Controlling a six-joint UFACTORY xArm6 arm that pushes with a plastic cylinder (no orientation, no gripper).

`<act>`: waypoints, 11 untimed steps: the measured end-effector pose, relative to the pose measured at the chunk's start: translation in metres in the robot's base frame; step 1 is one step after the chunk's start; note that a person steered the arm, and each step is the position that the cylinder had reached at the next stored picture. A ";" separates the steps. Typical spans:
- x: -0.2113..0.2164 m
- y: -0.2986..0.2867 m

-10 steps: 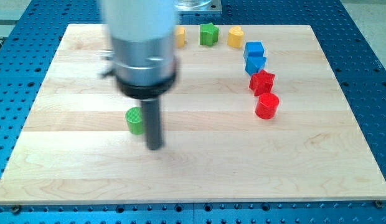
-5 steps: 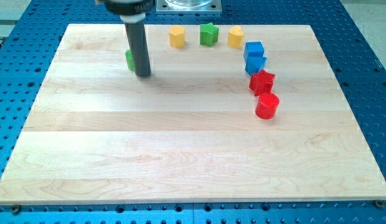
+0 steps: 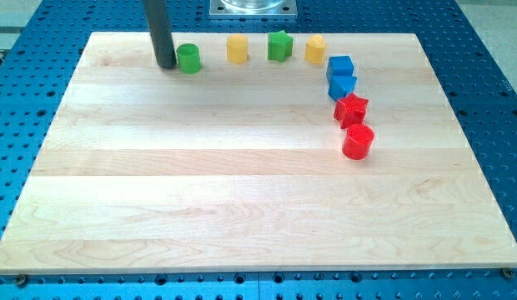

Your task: Place the green circle at the left side of the yellow hexagon

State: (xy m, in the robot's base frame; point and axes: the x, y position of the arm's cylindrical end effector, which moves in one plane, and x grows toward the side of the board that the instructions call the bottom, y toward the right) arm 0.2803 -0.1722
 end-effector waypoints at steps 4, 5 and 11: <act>0.014 0.030; 0.026 0.042; -0.005 0.095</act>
